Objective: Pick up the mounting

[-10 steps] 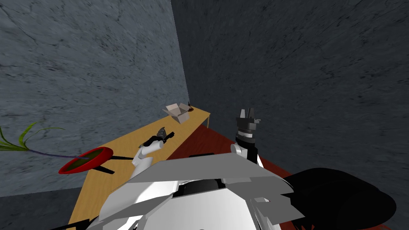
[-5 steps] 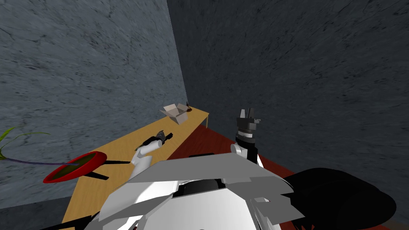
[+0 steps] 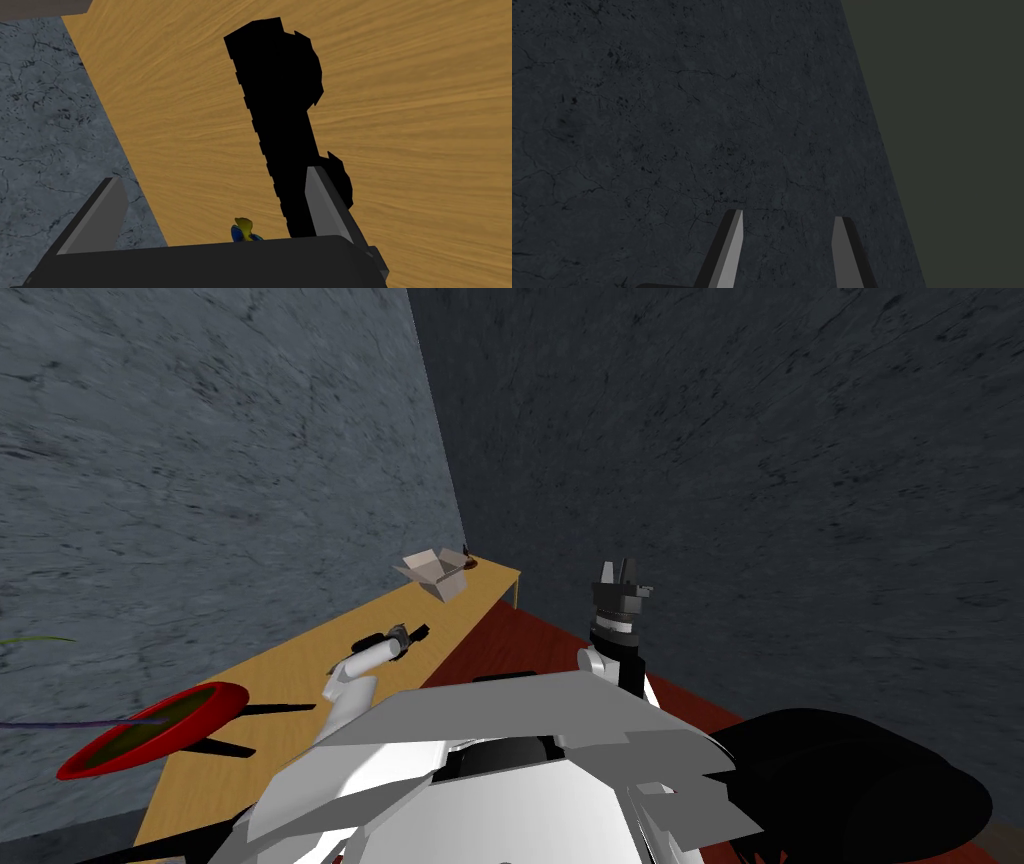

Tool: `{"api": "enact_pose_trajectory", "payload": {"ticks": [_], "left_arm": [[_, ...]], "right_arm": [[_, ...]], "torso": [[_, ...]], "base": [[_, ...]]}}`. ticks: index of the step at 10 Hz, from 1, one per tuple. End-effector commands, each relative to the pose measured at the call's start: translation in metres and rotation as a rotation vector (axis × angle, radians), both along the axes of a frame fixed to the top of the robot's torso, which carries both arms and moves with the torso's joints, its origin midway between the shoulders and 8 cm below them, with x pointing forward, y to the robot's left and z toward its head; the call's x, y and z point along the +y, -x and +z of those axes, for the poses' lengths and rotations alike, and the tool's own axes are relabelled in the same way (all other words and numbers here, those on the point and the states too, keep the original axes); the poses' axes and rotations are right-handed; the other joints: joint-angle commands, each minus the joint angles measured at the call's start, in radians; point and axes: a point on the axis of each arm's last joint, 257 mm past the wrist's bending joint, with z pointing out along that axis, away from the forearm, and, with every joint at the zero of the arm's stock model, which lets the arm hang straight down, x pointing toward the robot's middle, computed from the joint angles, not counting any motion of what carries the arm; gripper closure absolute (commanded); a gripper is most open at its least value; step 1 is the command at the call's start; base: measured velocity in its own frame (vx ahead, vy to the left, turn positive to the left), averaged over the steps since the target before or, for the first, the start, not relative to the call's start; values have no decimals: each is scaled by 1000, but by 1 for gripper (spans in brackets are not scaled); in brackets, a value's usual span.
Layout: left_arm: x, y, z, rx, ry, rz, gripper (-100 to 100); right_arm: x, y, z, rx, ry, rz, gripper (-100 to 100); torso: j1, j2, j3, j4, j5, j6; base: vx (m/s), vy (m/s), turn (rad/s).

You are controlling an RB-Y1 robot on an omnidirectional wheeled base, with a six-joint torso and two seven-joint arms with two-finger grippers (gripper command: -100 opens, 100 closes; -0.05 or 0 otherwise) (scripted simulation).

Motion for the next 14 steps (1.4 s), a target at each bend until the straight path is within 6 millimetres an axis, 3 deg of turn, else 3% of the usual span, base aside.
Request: {"api": "enact_pose_trajectory", "payload": {"ticks": [1, 5, 8, 14], "left_arm": [[2, 5, -11, 27, 27, 21, -100], [17, 35, -42, 129, 153, 134, -100], [20, 46, -51, 161, 194, 171, -100], [26, 92, -82, 283, 387, 341, -100]], "right_arm": [[0, 0, 0, 0, 0, 0, 0], [0, 0, 0, 0, 0, 0, 0], [0, 0, 0, 0, 0, 0, 0], [0, 0, 0, 0, 0, 0, 0]], "torso": [[0, 0, 0, 0, 0, 0], [1, -1, -1, 0, 0, 0], [0, -1, 0, 0, 0, 0], [2, -3, -2, -1, 1, 0]], "base": [[20, 8, -34], [35, 19, -65], [28, 18, -35], [54, 33, -57]]}}
